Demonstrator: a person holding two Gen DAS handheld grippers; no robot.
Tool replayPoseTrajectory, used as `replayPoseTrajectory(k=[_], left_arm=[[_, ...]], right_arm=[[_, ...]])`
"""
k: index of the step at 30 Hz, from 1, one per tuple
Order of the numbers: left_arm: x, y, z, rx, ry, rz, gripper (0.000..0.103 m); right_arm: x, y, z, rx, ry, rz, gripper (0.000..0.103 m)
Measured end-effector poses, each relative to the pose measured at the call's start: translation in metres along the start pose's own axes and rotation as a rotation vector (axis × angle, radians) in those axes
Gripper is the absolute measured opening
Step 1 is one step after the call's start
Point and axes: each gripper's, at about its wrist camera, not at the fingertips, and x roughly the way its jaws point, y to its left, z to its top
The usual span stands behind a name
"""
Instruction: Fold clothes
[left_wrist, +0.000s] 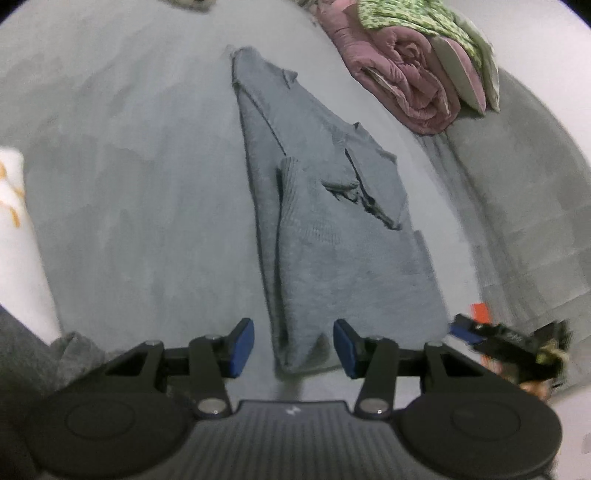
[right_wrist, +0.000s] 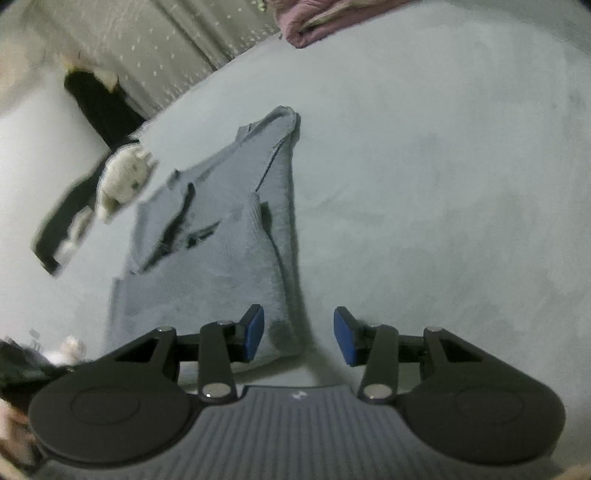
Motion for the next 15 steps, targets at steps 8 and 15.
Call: replayPoseTrajectory(k=[8, 15], left_arm=[[0.020, 0.008, 0.001, -0.064, 0.093, -0.112, 0.048], [0.034, 0.011, 0.004, -0.095, 0.114, -0.169, 0.048]], right_arm=[[0.009, -0.033, 0.001, 0.191, 0.088, 0.156, 0.047], [0.020, -0.036, 0.003, 0.240, 0.123, 0.267, 0.046]])
